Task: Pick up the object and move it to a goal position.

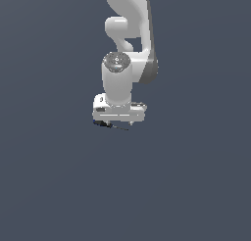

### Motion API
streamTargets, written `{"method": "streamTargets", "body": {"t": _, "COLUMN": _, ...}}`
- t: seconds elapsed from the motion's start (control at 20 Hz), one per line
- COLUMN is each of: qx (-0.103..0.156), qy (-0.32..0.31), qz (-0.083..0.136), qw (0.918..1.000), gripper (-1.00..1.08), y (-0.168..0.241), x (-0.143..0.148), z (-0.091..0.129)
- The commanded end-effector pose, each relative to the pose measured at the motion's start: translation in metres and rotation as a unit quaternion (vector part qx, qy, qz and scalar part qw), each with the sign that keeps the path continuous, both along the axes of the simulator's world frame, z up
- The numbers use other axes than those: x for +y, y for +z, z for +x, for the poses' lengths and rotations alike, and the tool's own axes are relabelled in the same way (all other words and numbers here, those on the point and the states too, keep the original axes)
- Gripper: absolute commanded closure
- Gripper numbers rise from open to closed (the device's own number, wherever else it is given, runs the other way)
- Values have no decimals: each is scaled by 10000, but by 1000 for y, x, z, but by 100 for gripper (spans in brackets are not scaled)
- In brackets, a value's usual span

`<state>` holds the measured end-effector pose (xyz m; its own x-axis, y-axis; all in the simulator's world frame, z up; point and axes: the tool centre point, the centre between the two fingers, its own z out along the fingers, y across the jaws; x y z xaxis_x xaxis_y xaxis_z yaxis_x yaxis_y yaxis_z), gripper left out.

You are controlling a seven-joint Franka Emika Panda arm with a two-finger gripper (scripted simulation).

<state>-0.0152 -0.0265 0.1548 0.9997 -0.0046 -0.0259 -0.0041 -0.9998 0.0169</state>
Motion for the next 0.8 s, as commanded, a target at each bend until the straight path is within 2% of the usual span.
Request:
{"method": "streamTargets", "body": {"t": 0.0, "qx": 0, "qy": 0, "qz": 0, "qw": 10000, "gripper": -92, "y": 0, "x": 0, "z": 0}}
{"method": "streamTargets", "body": {"t": 0.75, "qx": -86, "qy": 188, "qz": -52, "qw": 9998, "gripper": -92, "y": 14, "x": -10, "z": 6}}
